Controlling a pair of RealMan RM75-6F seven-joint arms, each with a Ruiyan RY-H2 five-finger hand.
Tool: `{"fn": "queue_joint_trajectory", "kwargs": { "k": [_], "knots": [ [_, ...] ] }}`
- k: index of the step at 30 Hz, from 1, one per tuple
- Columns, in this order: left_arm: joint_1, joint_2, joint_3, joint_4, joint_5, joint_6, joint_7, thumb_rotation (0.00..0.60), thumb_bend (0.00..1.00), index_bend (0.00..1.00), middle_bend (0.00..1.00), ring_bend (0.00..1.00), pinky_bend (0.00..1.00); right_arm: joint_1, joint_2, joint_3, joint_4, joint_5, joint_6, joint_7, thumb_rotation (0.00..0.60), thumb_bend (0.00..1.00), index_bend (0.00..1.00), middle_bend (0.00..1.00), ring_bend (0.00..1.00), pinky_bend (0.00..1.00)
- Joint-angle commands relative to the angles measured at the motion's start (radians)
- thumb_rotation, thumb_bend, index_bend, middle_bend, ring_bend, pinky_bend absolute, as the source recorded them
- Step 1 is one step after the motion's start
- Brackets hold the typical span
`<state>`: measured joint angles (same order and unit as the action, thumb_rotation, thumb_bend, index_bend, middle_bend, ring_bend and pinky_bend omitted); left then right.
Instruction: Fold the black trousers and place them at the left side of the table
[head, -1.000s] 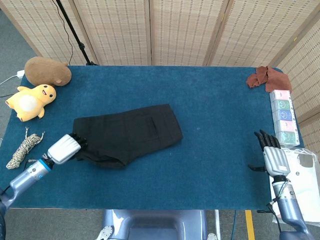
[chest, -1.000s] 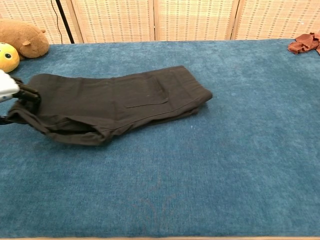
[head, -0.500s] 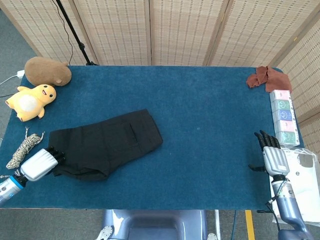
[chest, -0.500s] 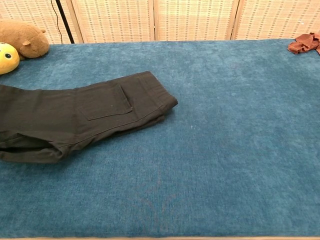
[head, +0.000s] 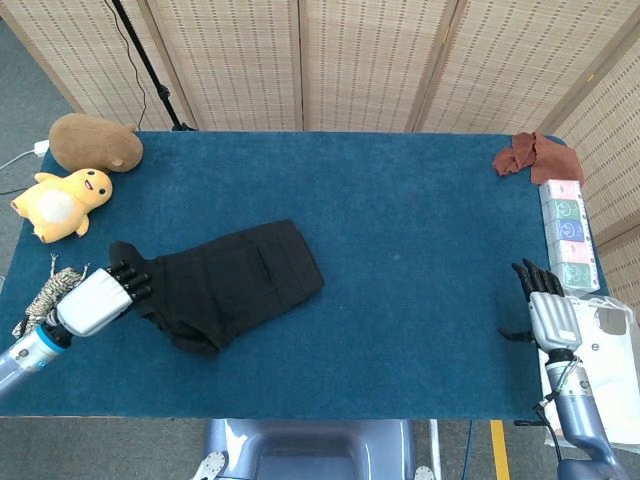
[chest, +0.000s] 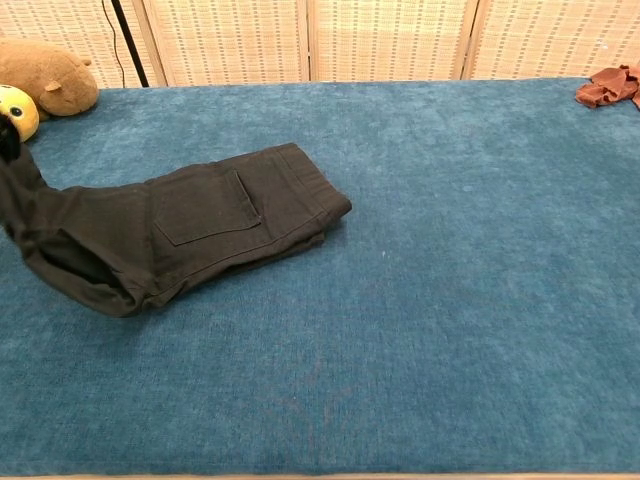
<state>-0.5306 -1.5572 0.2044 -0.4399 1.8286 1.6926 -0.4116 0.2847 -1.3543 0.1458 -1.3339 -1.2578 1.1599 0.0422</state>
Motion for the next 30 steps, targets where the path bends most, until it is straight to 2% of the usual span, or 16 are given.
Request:
{"fn": "queue_joint_trajectory", "kwargs": {
  "k": [1,8,12,20,26,29,30],
  "knots": [
    [-0.091,-0.043,-0.038,-0.012,0.008,-0.025,0.035,0.600,0.57,0.66,0.47,0.52,0.45,-0.001,0.002,0.001,-0.001,-0.001,0.001,0.003,0.600,0.00,0.00,0.00,0.00,0.00],
    [-0.216,-0.135,-0.076,0.009,0.010,-0.101,0.042,0.600,0.57,0.66,0.47,0.52,0.45,-0.001,0.005,0.001,-0.002,-0.001,-0.001,0.009,0.600,0.00,0.00,0.00,0.00,0.00],
    [-0.293,-0.207,-0.090,0.066,0.016,-0.143,0.070,0.600,0.57,0.66,0.47,0.52,0.45,-0.002,0.006,0.003,-0.002,0.000,0.000,0.014,0.600,0.00,0.00,0.00,0.00,0.00],
    [-0.415,-0.363,-0.096,0.187,0.017,-0.251,0.073,0.600,0.57,0.65,0.47,0.51,0.45,-0.002,0.011,0.006,-0.001,0.005,-0.004,0.024,0.600,0.00,0.00,0.00,0.00,0.00],
    [-0.460,-0.450,-0.079,0.258,0.016,-0.347,0.064,0.600,0.56,0.63,0.45,0.50,0.45,-0.002,0.014,0.007,0.002,0.009,-0.010,0.033,0.600,0.00,0.00,0.00,0.00,0.00],
    [-0.475,-0.487,-0.081,0.281,0.003,-0.390,0.056,0.600,0.56,0.54,0.39,0.45,0.45,-0.002,0.017,0.008,0.004,0.011,-0.014,0.038,0.600,0.00,0.00,0.00,0.00,0.00],
    [-0.478,-0.495,-0.082,0.285,-0.001,-0.398,0.054,0.600,0.56,0.45,0.31,0.40,0.45,-0.002,0.017,0.008,0.004,0.011,-0.014,0.039,0.600,0.00,0.00,0.00,0.00,0.00]
  ]
}}
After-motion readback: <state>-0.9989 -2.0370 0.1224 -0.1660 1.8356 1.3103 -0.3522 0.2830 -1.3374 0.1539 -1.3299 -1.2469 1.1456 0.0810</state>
